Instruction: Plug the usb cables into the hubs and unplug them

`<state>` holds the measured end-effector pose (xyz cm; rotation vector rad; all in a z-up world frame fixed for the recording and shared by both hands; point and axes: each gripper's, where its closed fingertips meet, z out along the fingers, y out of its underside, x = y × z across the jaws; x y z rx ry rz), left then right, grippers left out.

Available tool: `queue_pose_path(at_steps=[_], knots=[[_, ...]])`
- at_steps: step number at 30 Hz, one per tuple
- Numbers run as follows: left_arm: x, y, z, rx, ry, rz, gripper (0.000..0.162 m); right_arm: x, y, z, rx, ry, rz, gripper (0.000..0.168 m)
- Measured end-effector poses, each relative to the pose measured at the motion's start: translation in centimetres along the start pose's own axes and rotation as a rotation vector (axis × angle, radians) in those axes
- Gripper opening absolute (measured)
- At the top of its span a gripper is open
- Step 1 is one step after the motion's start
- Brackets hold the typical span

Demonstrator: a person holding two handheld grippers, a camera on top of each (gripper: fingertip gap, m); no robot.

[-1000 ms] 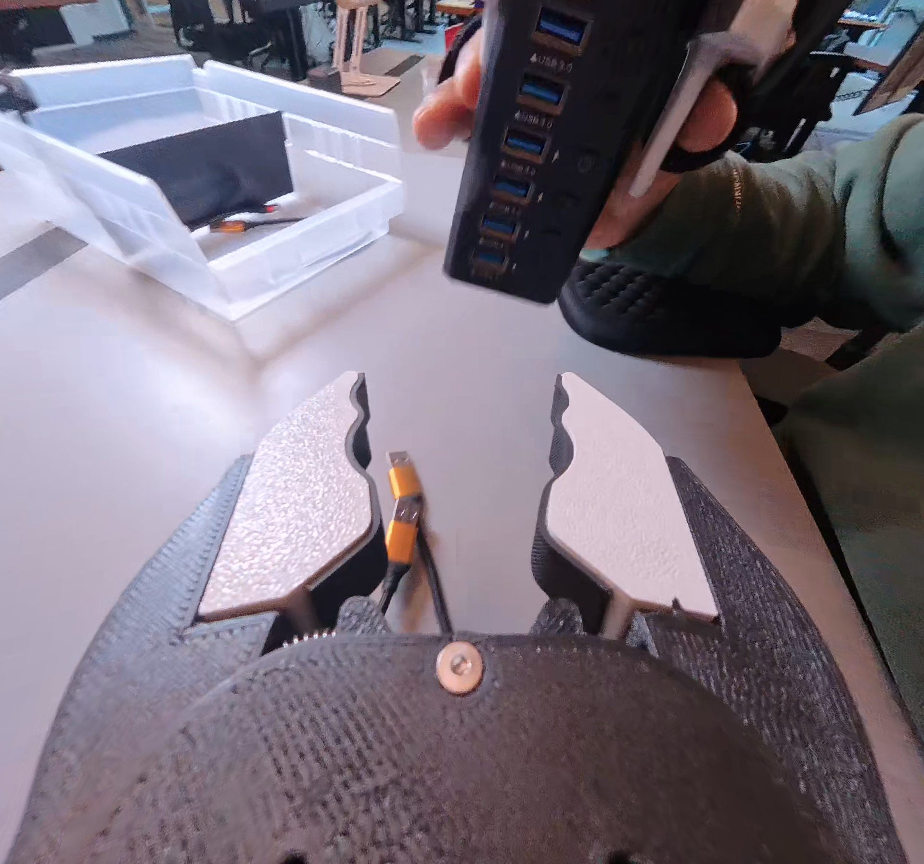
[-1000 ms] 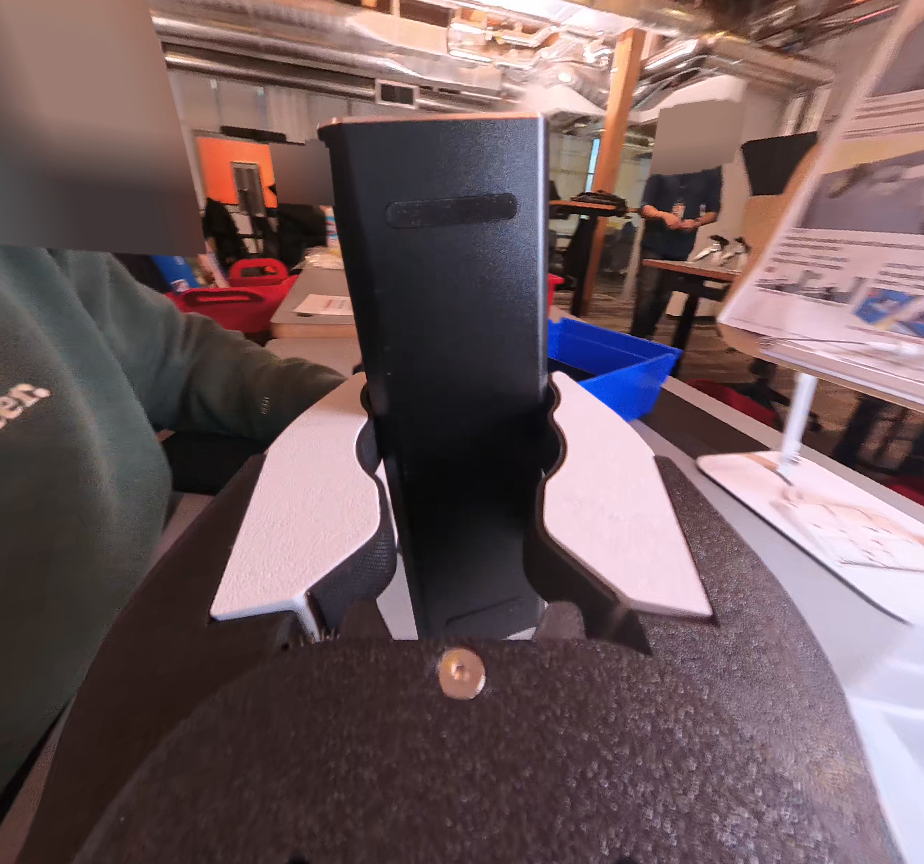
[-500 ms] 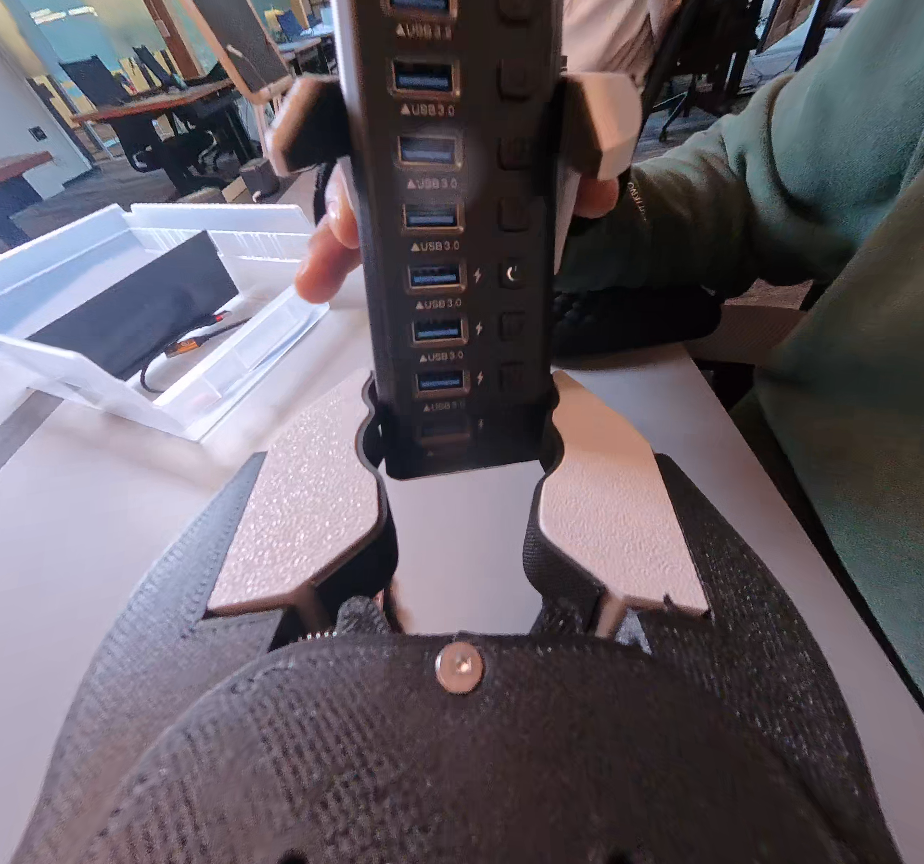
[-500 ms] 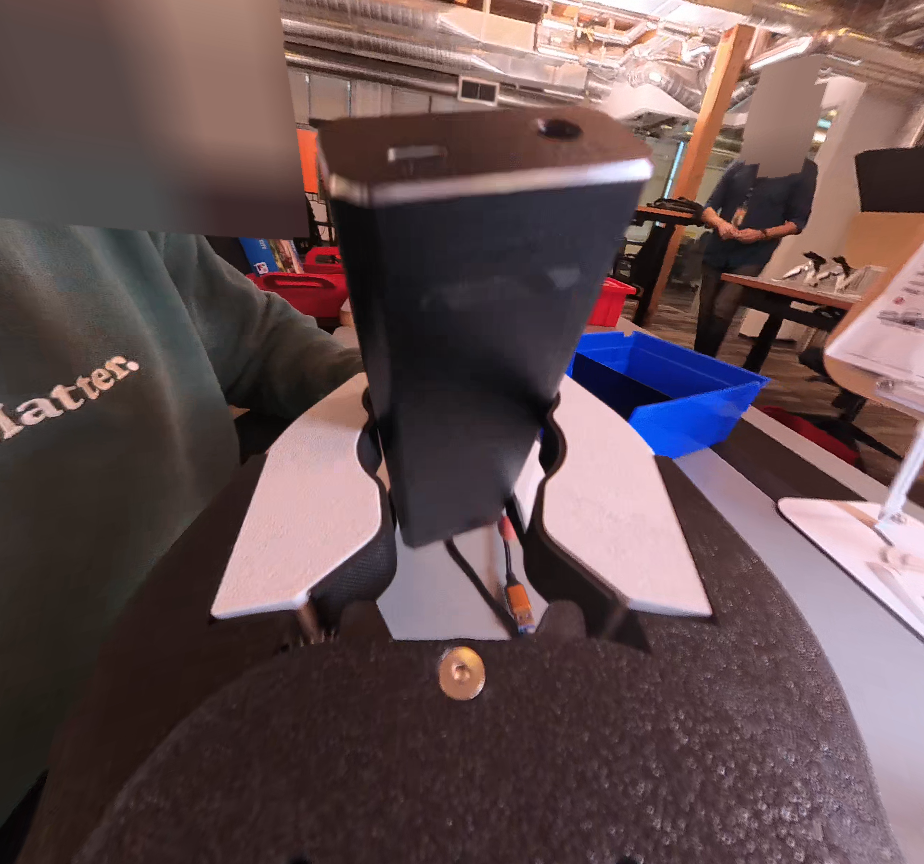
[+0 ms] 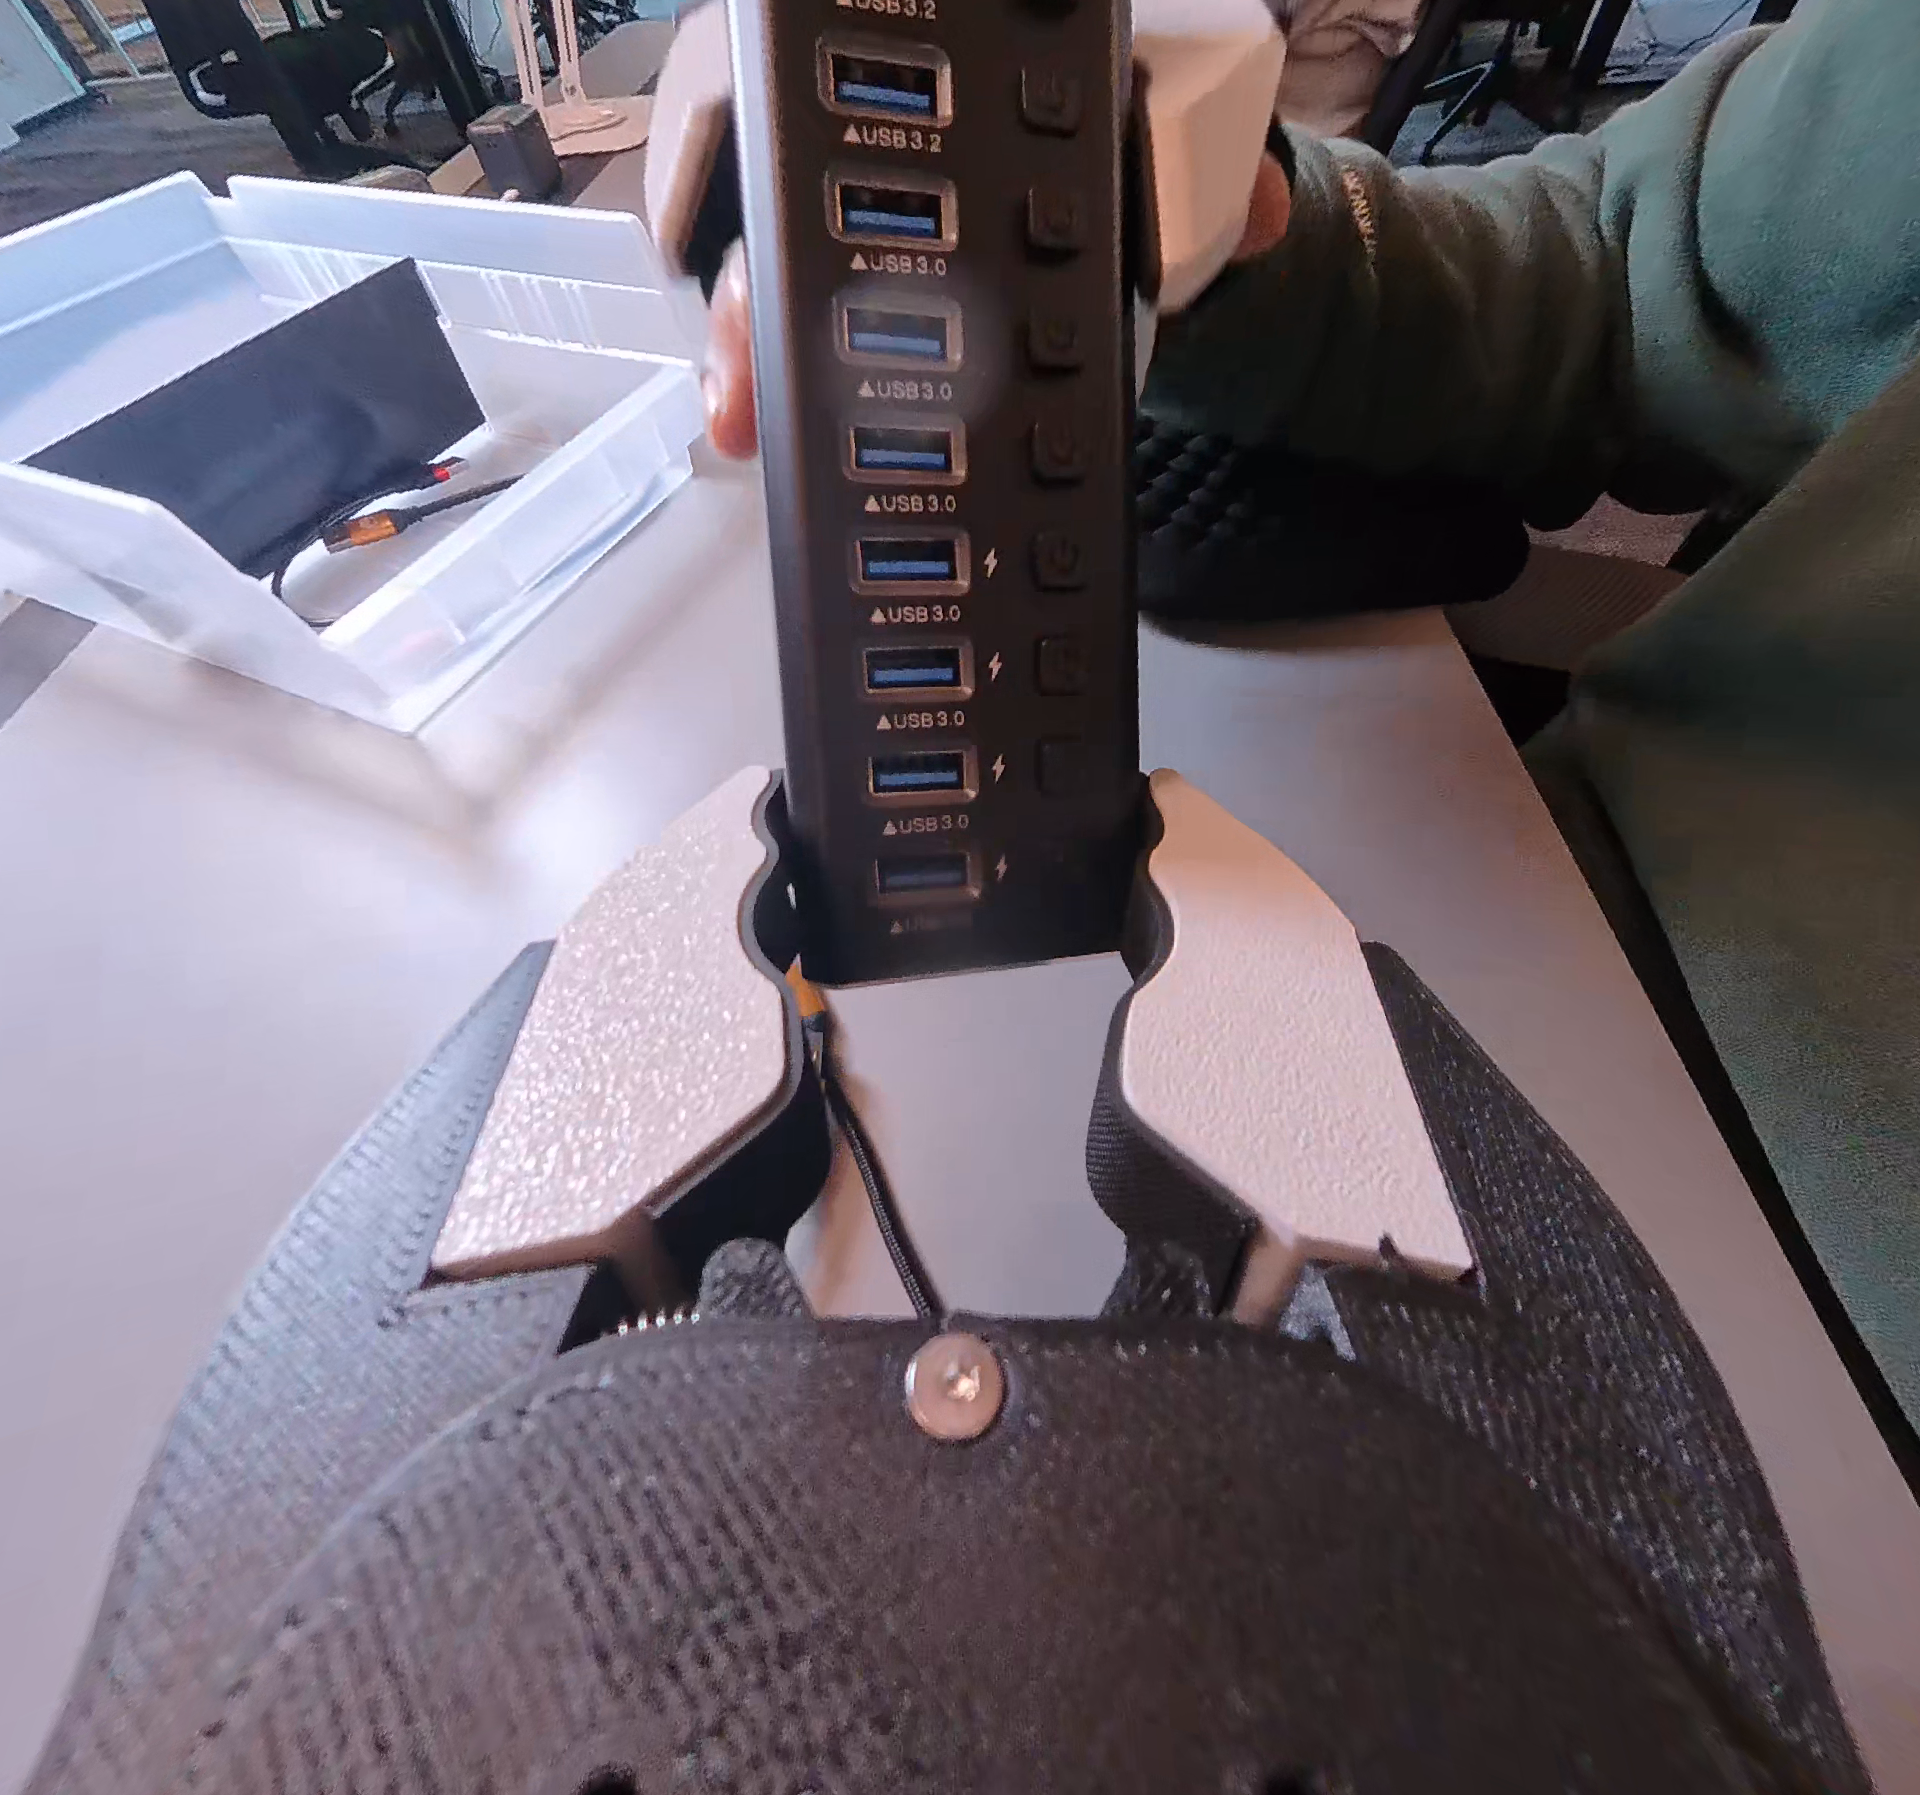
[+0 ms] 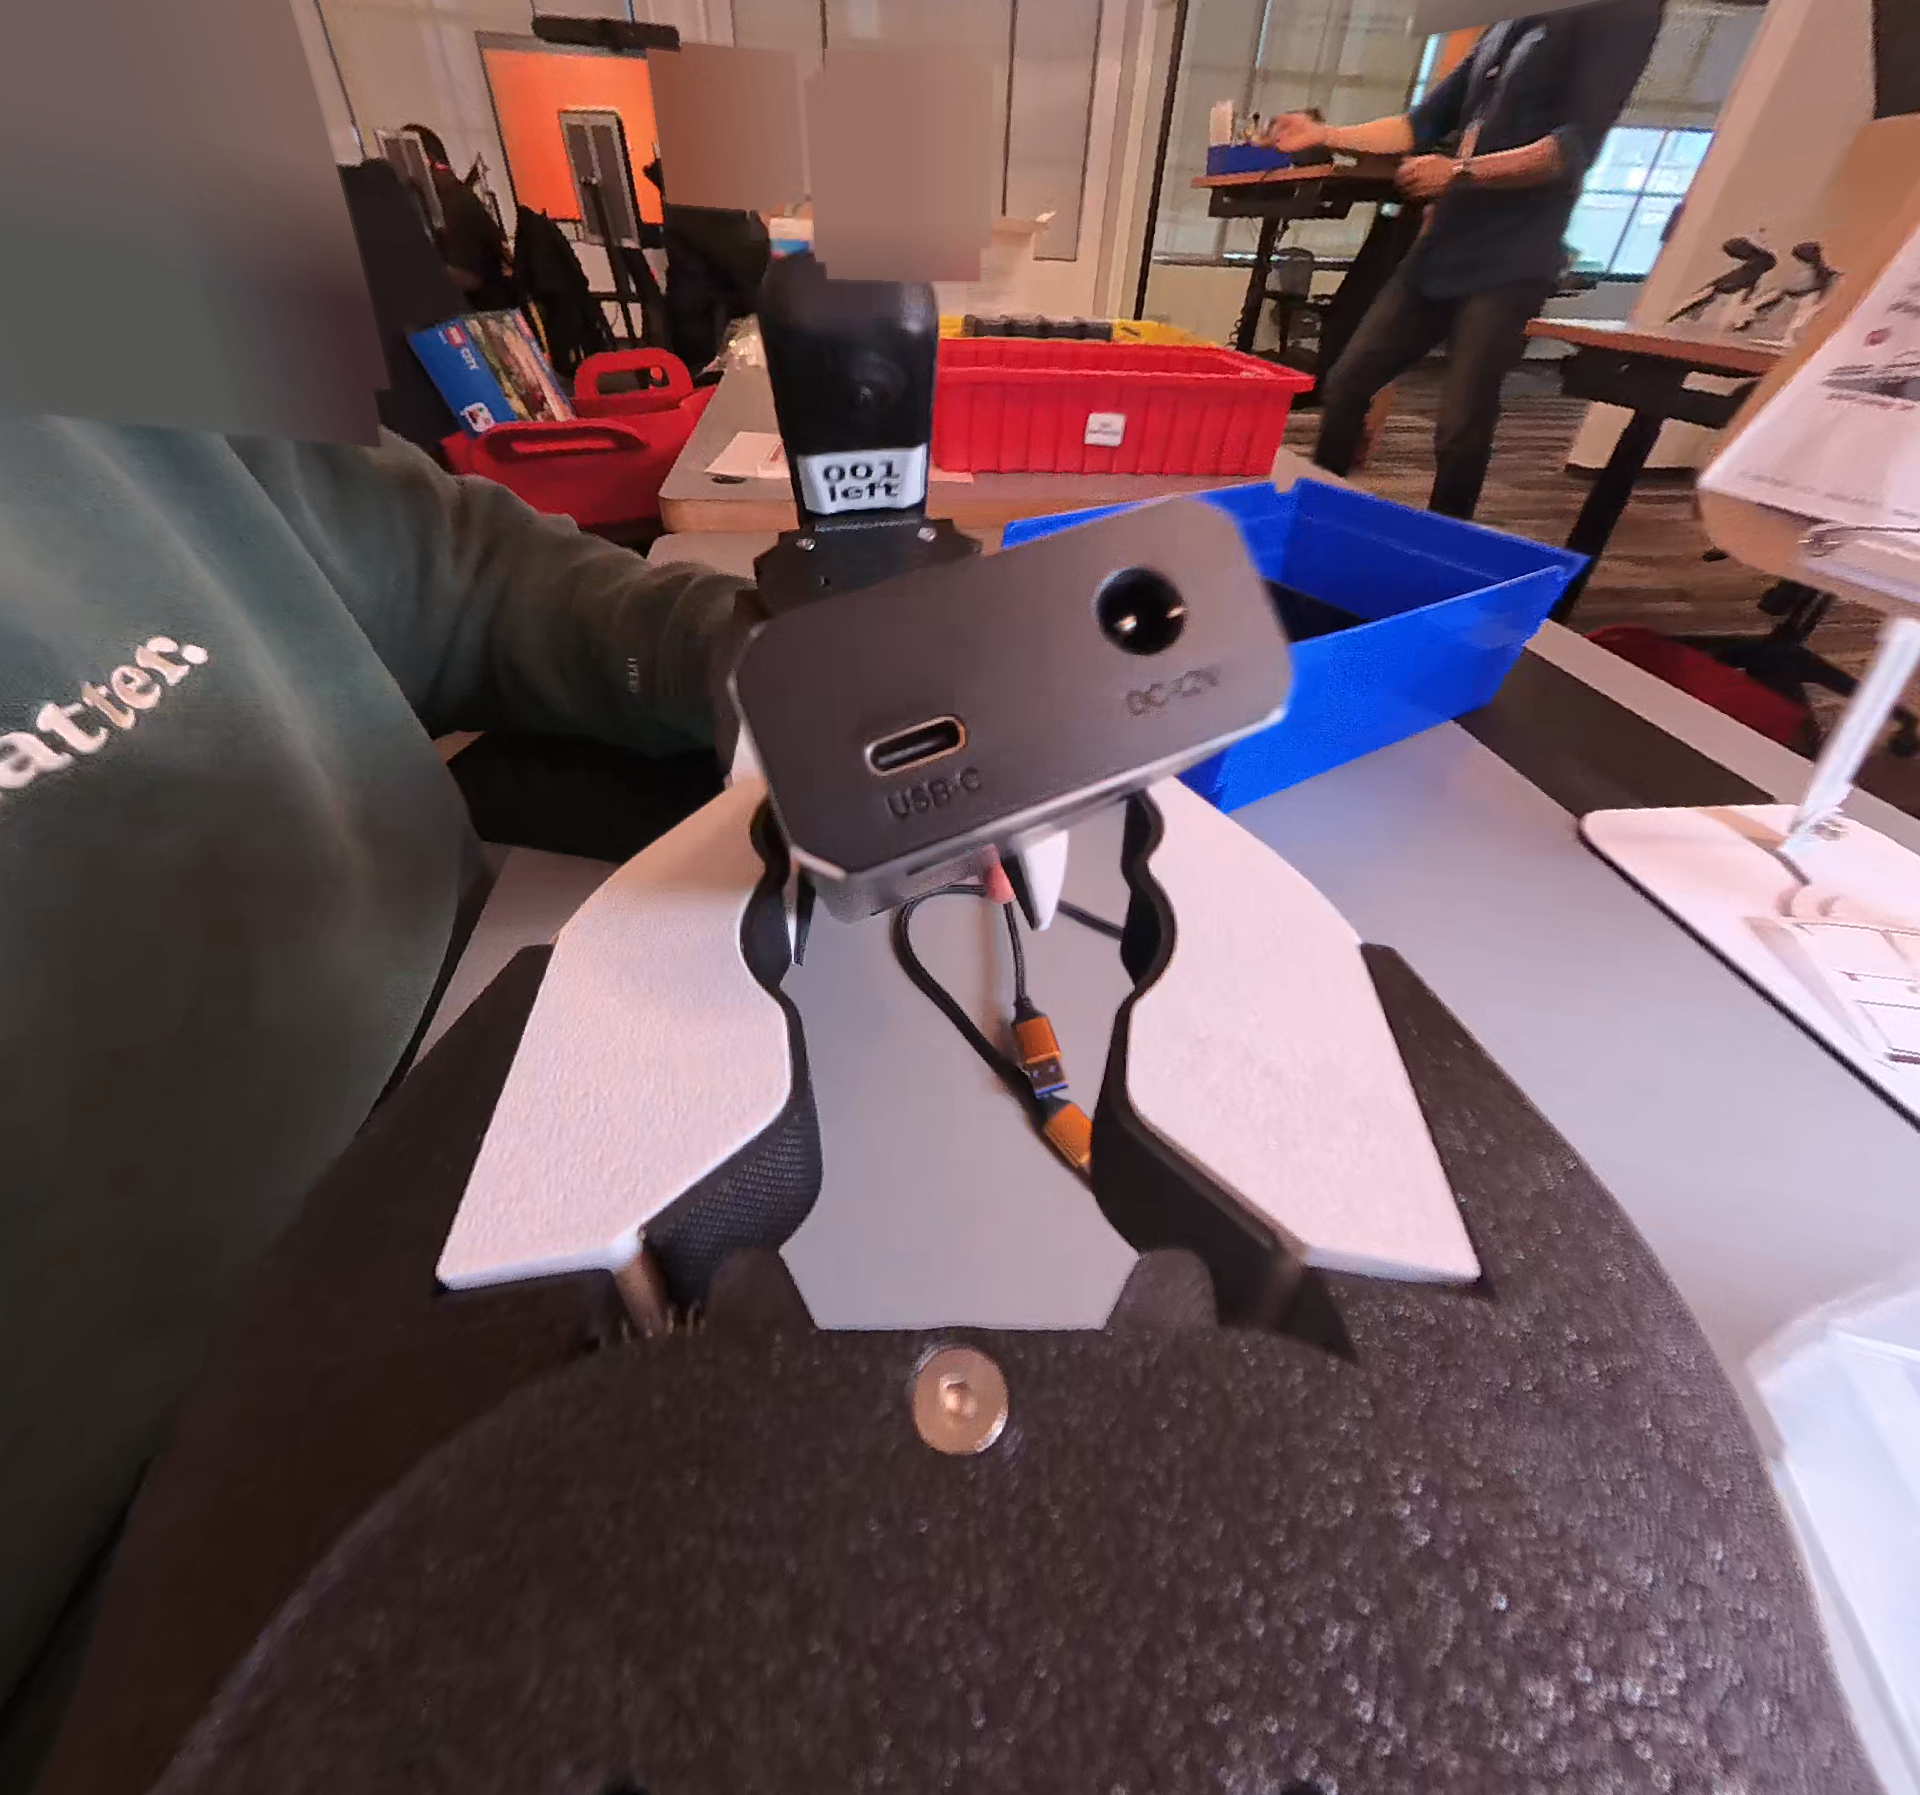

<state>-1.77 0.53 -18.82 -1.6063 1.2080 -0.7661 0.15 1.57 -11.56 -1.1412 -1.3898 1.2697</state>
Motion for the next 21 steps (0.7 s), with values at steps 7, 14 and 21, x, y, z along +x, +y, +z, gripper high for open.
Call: queue_pose_path(at_steps=[7, 14, 21], knots=[[-0.9, 2.0, 0.0, -0.112, -0.042, 0.027, 0.062, 1.6, 0.2, -2.0, -0.373, 0.099, -0.205, 0.072], [-0.3, 3.2, 0.3, -0.205, -0.046, 0.094, 0.062, 1.0, 4.7, -1.5, -0.846, 0.026, -0.382, 0.083], [0.7, 3.3, 0.2, -0.227, -0.030, 0.143, 0.062, -1.5, 6.2, -0.8, -0.880, -0.071, -0.361, 0.070]])
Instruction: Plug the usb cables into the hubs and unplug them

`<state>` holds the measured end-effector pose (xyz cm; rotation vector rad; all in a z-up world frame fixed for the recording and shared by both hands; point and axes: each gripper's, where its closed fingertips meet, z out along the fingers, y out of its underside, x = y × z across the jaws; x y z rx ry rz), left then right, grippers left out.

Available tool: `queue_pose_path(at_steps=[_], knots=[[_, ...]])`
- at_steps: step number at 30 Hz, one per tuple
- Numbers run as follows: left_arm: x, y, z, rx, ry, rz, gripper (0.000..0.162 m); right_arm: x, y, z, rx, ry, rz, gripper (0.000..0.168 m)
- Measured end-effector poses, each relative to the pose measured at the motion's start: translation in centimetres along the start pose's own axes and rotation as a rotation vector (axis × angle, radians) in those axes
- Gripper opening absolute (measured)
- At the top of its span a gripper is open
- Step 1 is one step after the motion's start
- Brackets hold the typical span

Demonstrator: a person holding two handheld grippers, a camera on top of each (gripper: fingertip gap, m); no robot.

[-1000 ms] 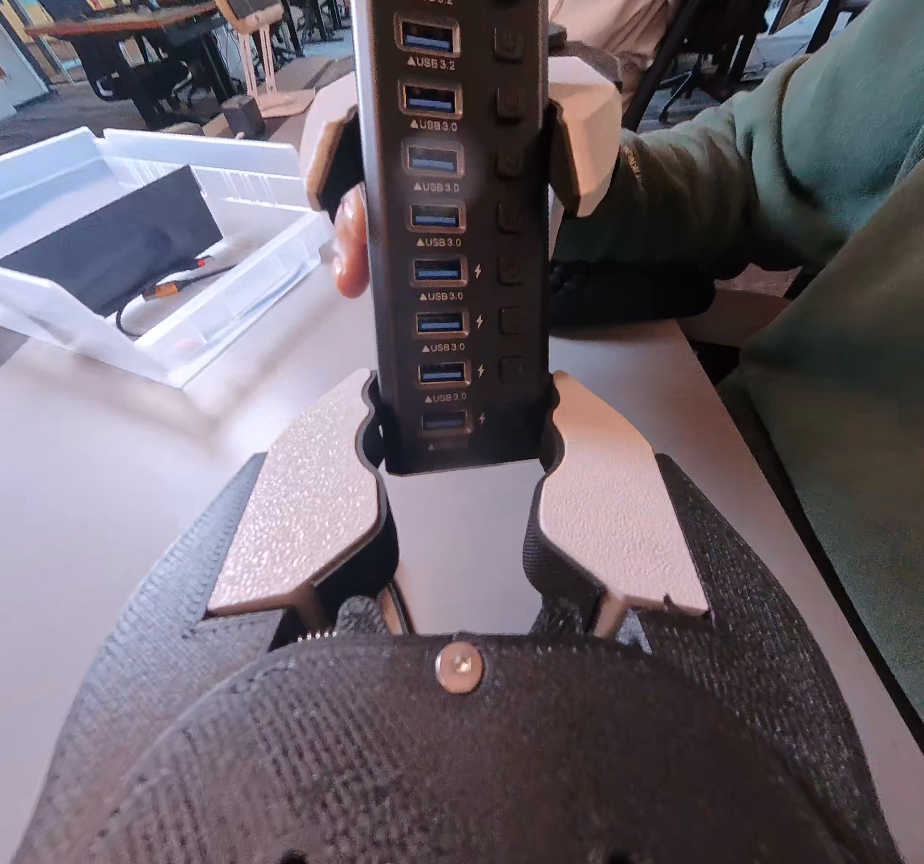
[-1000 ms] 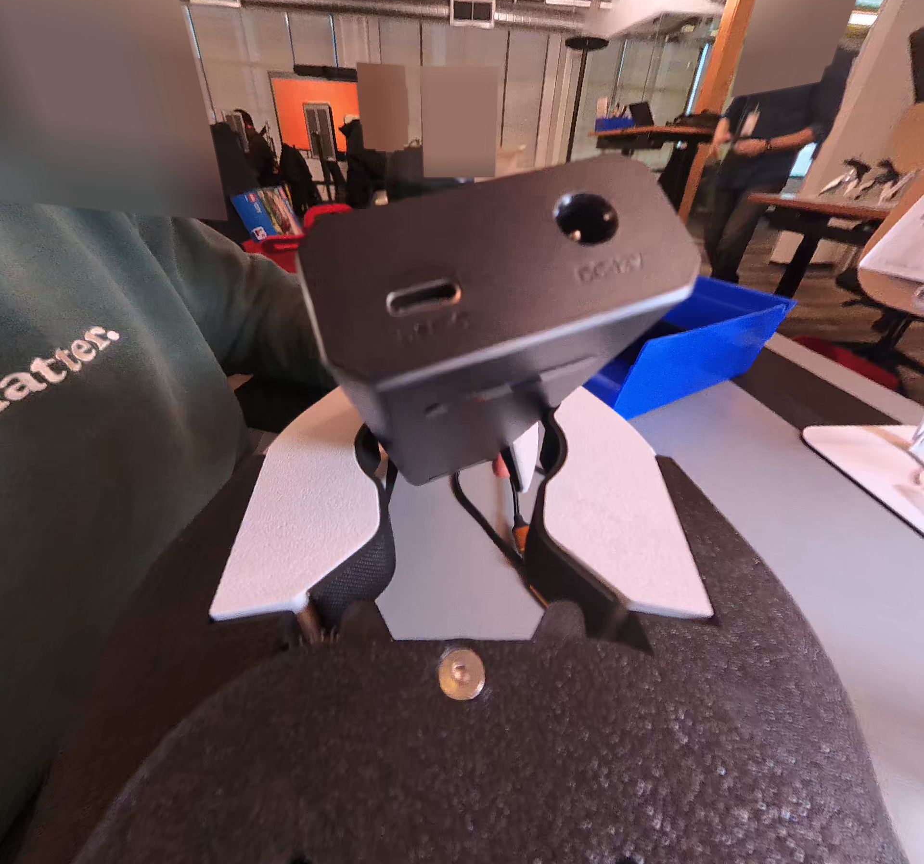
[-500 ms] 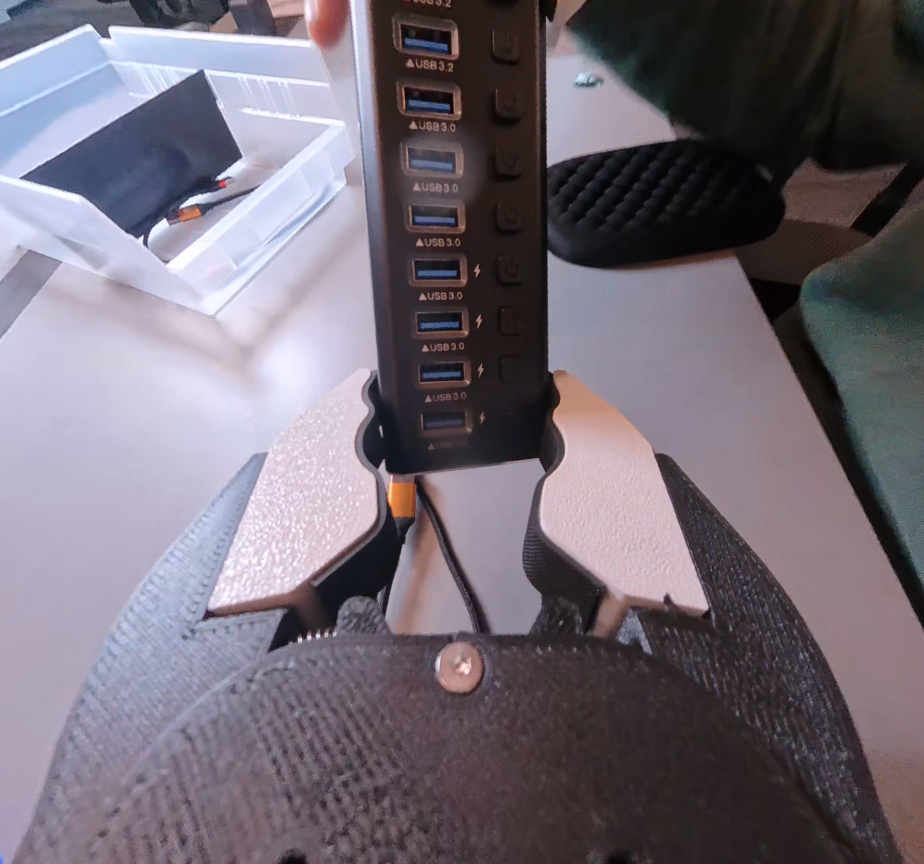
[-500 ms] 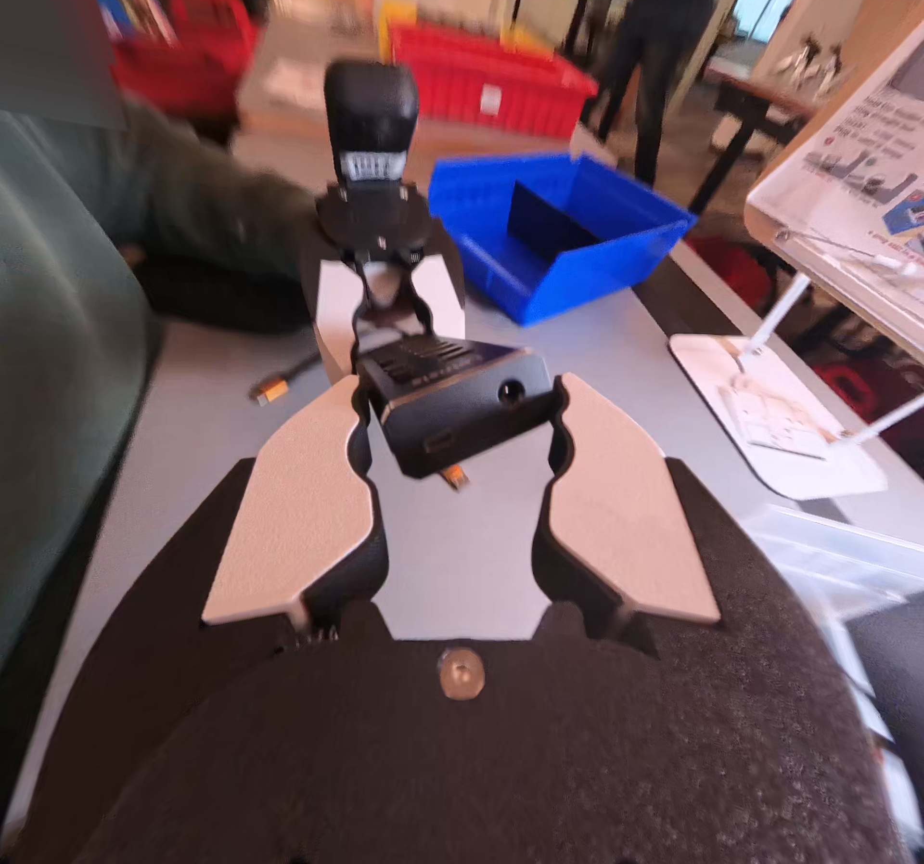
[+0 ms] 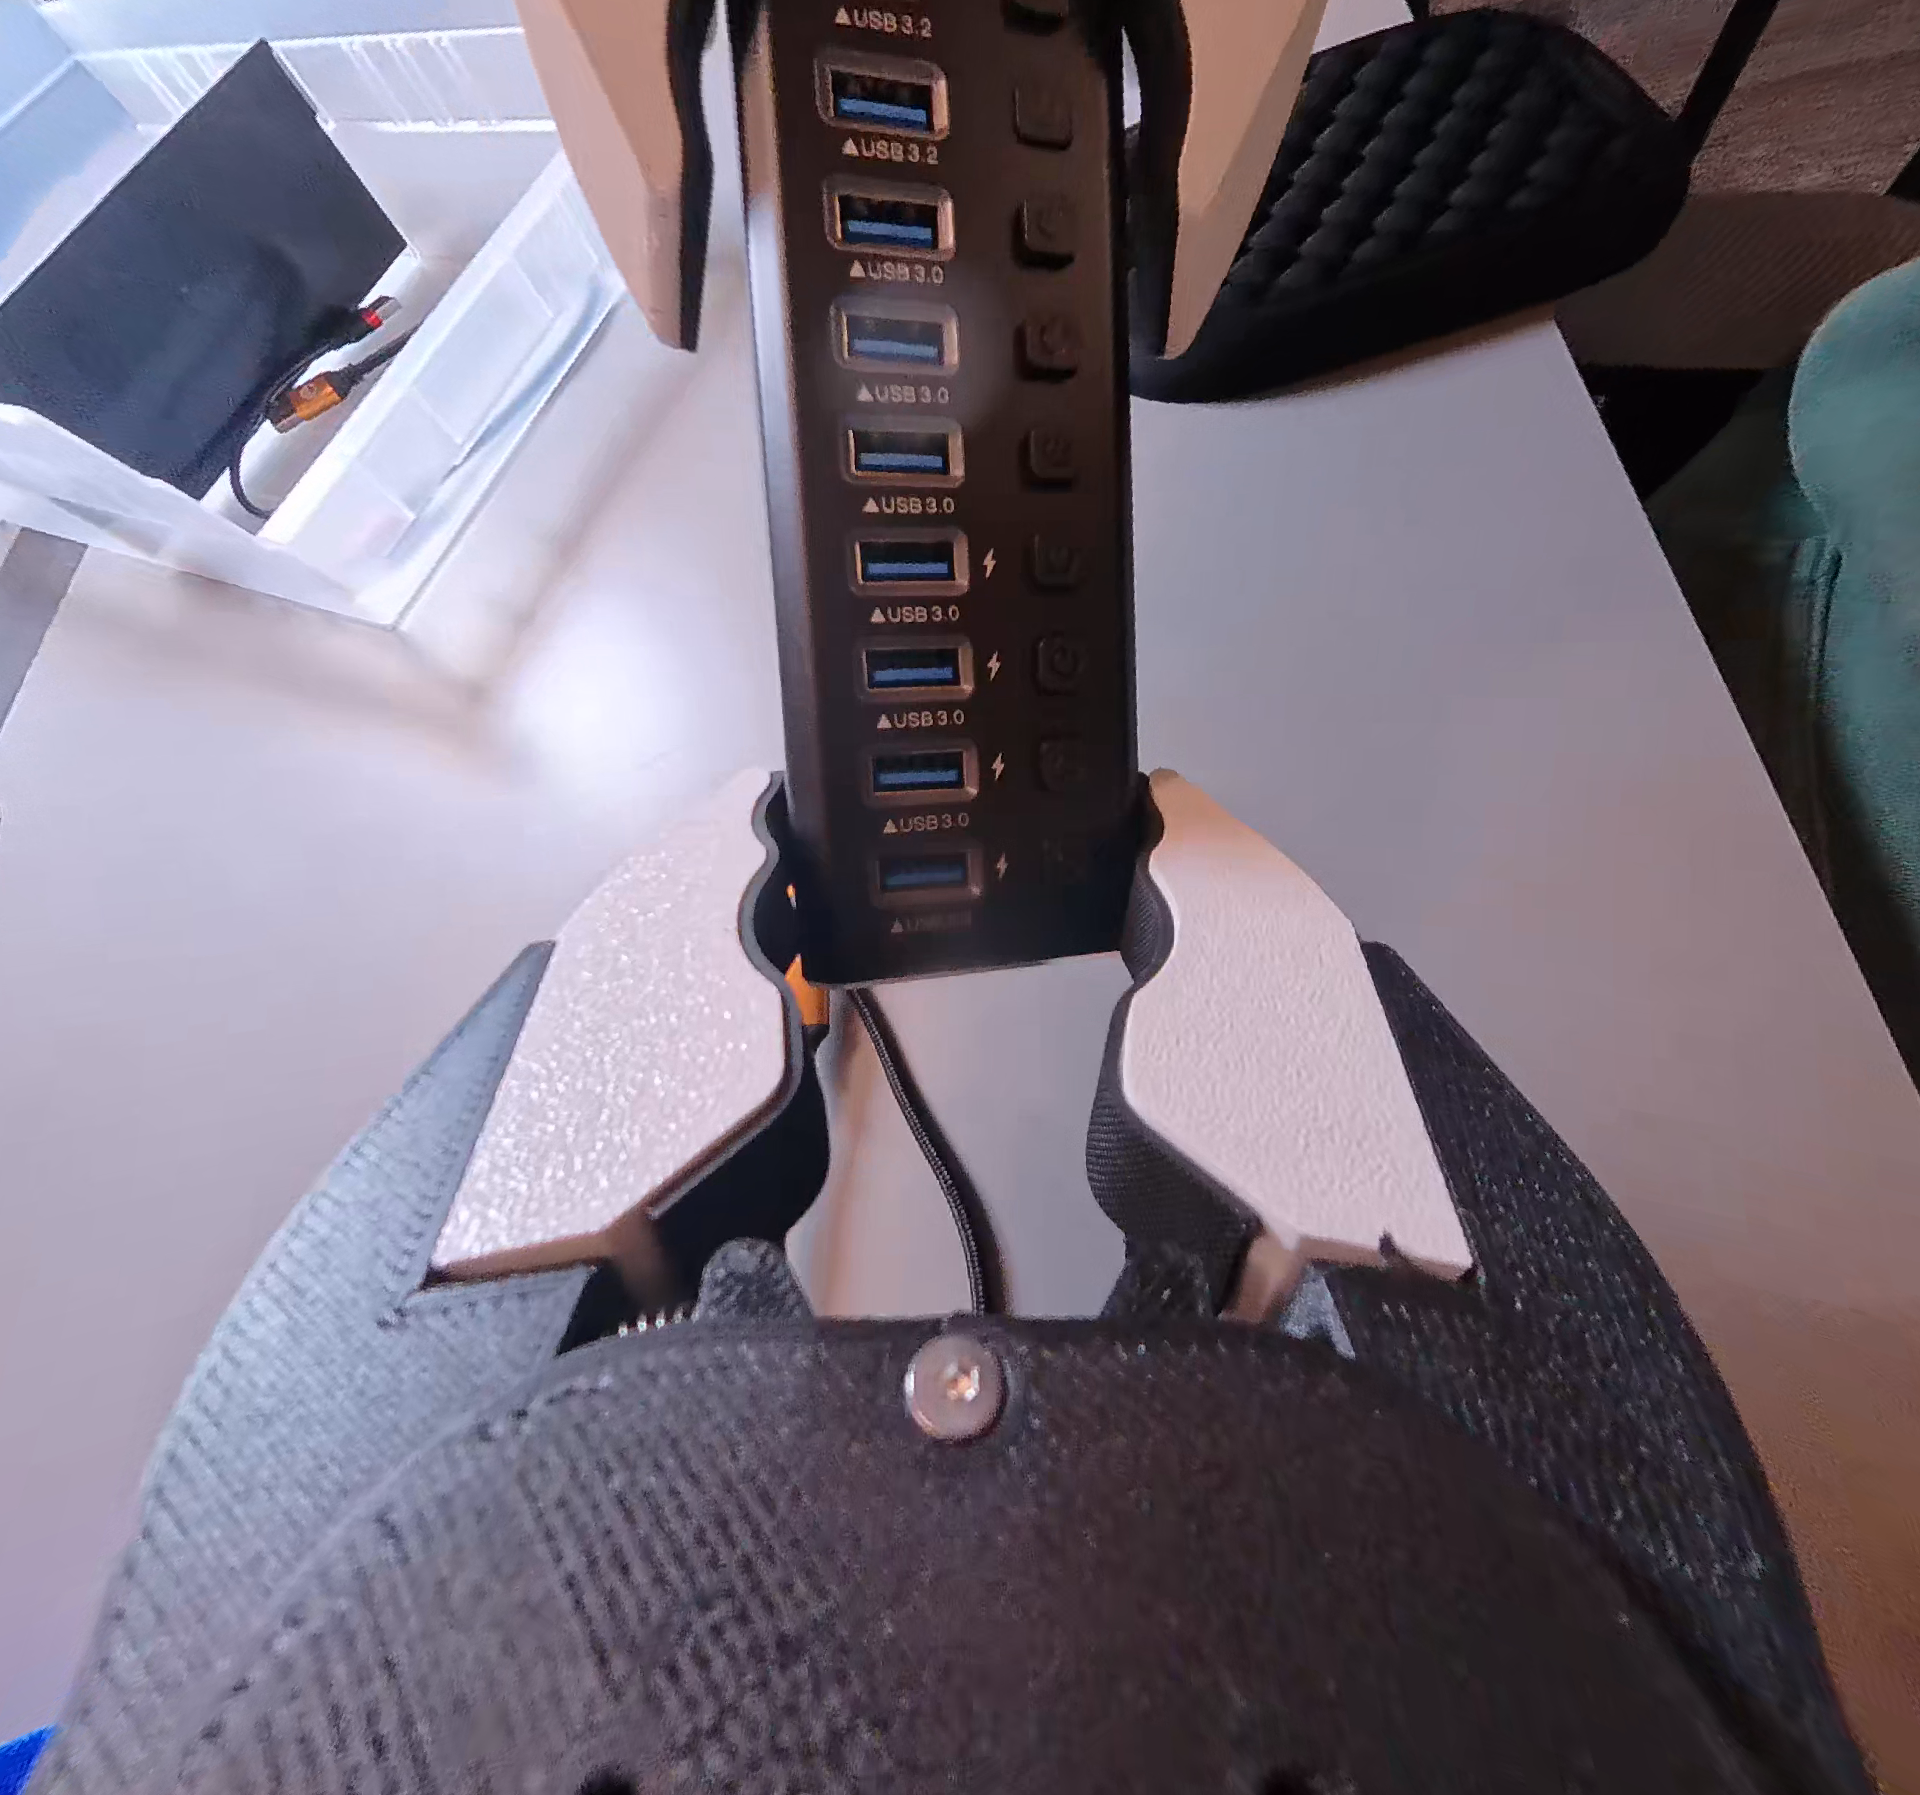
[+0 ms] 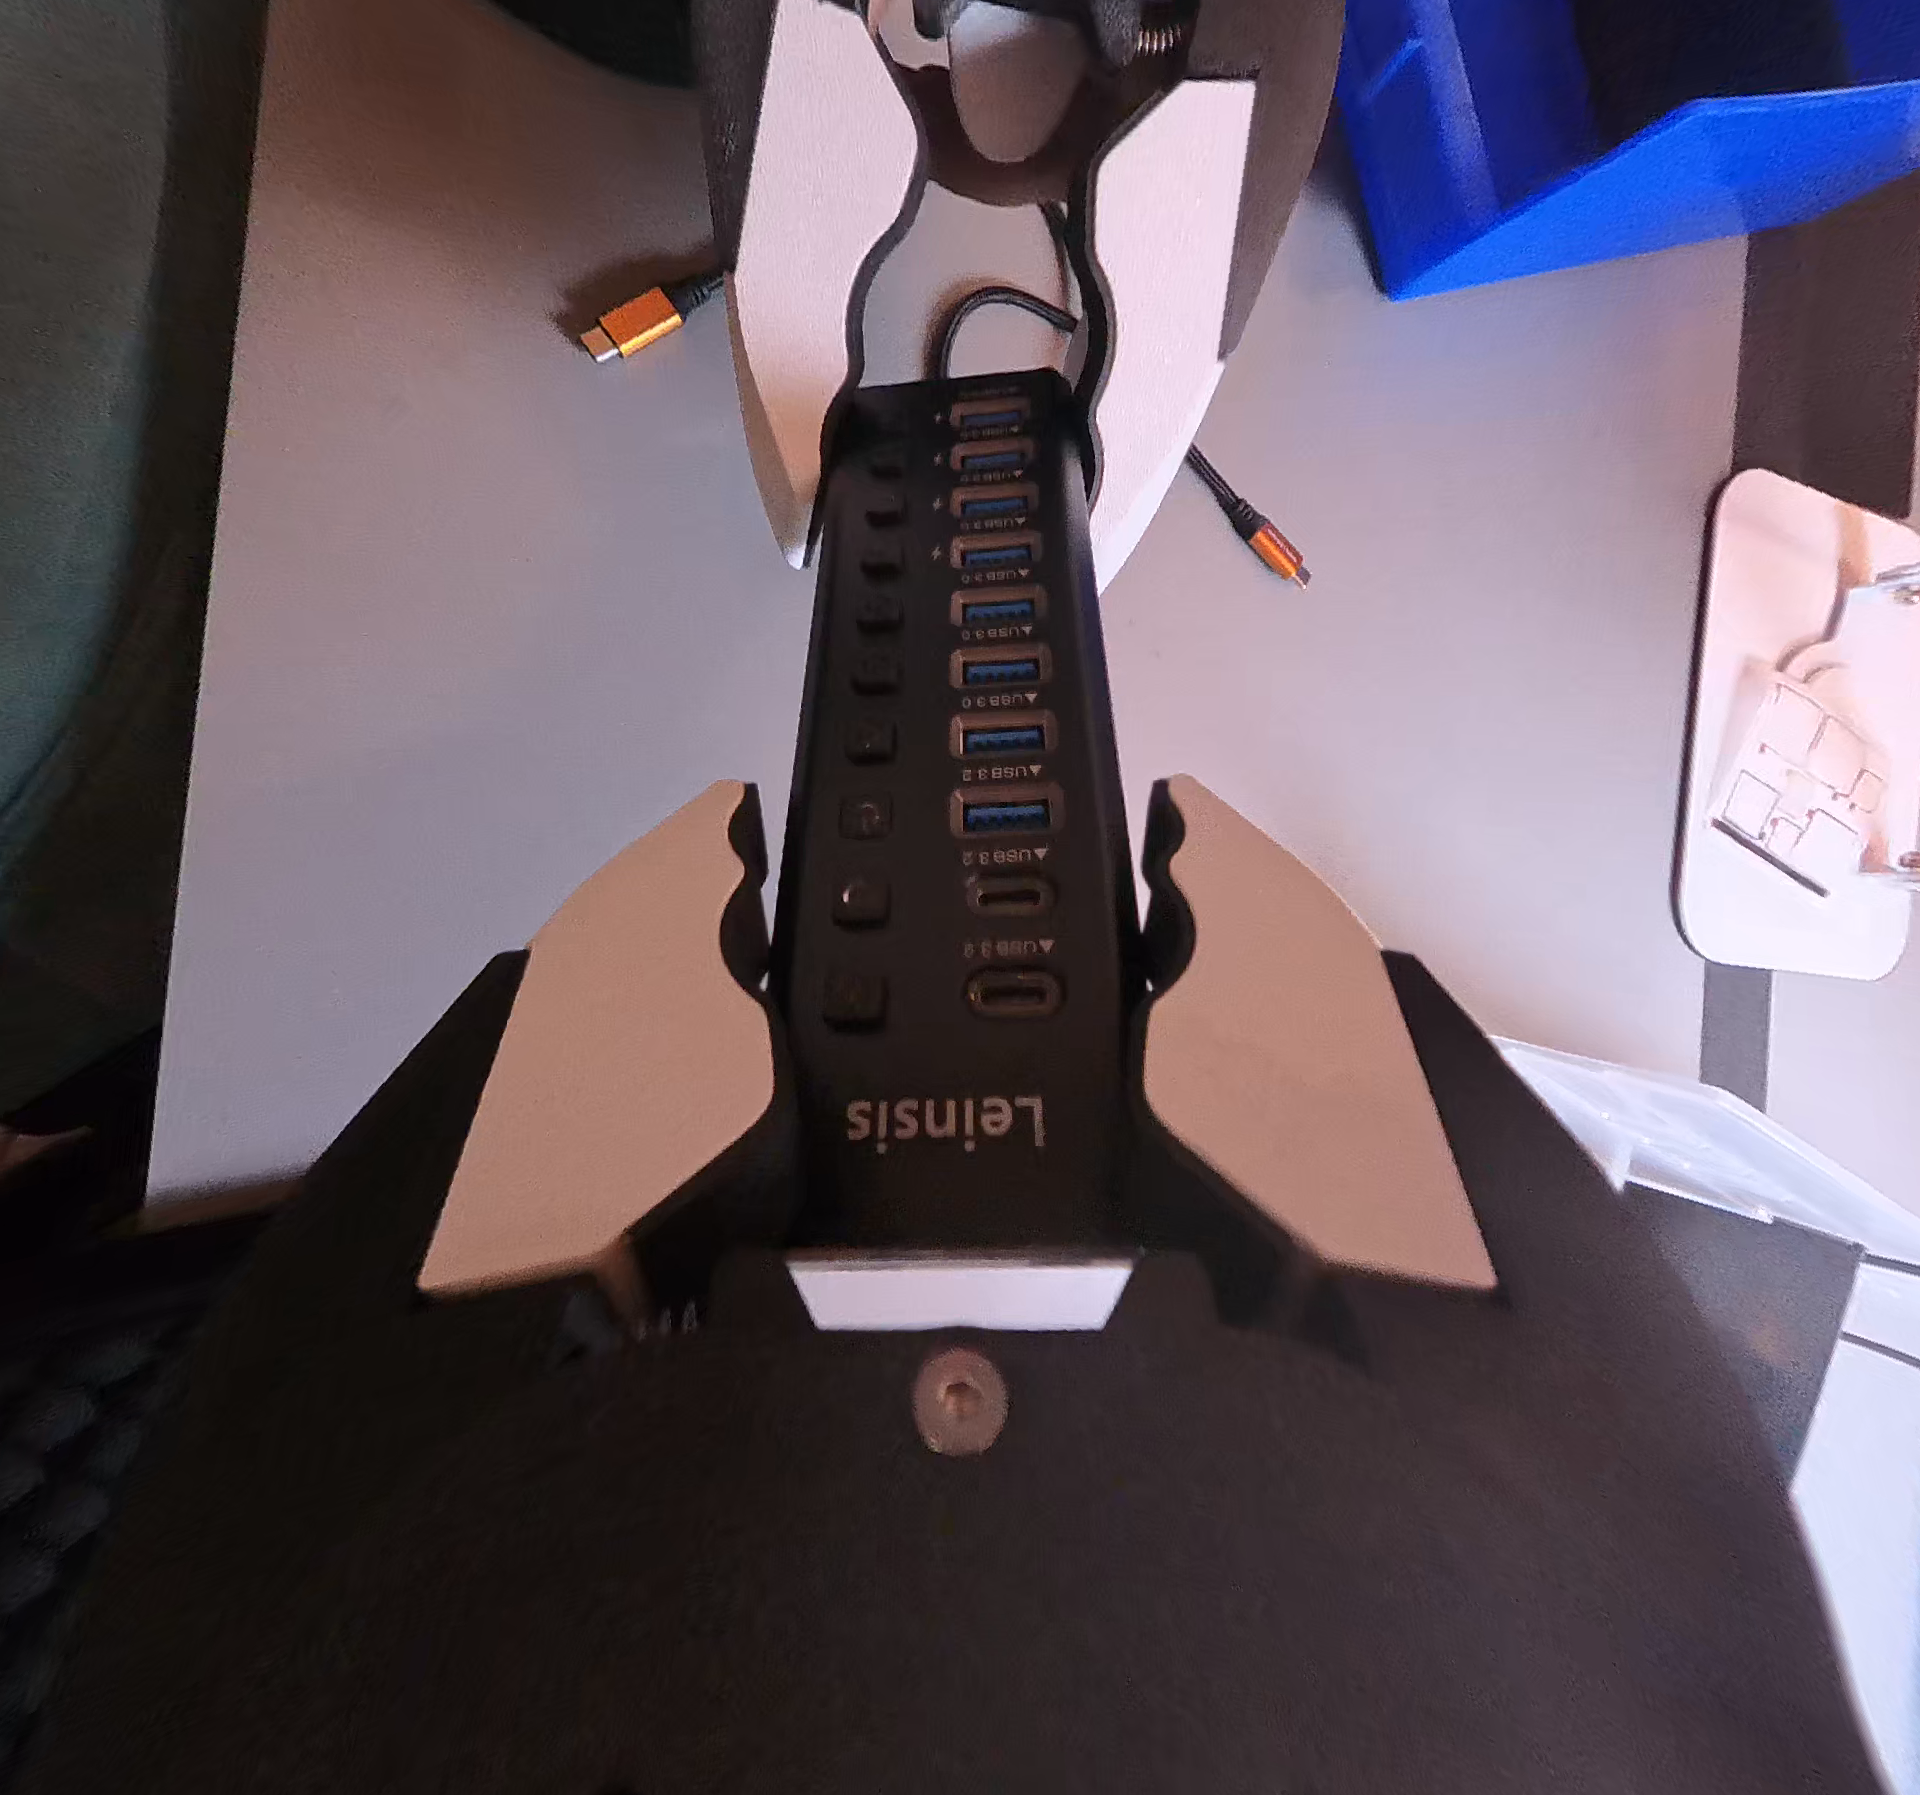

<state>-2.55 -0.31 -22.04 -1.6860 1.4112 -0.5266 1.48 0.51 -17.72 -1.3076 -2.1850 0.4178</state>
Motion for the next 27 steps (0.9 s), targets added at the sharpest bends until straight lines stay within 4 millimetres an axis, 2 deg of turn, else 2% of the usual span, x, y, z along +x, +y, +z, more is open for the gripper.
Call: queue_pose_path(at_steps=[9, 12, 14, 16, 19, 24, 27], knots=[[0.3, -2.2, -1.1, 0.131, -0.015, 0.044, 0.062, -0.5, -0.8, -1.6, 0.029, 0.079, 0.015, 0.069], [0.1, -2.8, -1.6, 0.198, -0.015, -0.033, 0.062, -0.2, -1.0, -2.6, 0.058, 0.082, 0.050, 0.067], [-0.5, -2.8, -2.3, 0.241, -0.045, -0.072, 0.062, 0.1, -0.7, -3.6, 0.077, 0.088, 0.085, 0.064], [-0.6, -2.7, -2.9, 0.280, -0.032, -0.127, 0.054, 0.3, 0.0, -4.5, 0.089, 0.085, 0.132, 0.064], [-0.7, -2.2, -2.6, 0.275, -0.026, -0.157, 0.054, 0.5, 1.1, -4.9, 0.082, 0.090, 0.178, 0.064], [-1.6, -2.2, -3.3, 0.310, -0.050, -0.183, 0.053, 2.1, 1.7, -6.5, 0.074, 0.166, 0.206, 0.064], [-2.4, -2.2, -3.9, 0.333, -0.080, -0.198, 0.051, 4.7, 2.2, -8.8, 0.113, 0.259, 0.267, 0.064]])
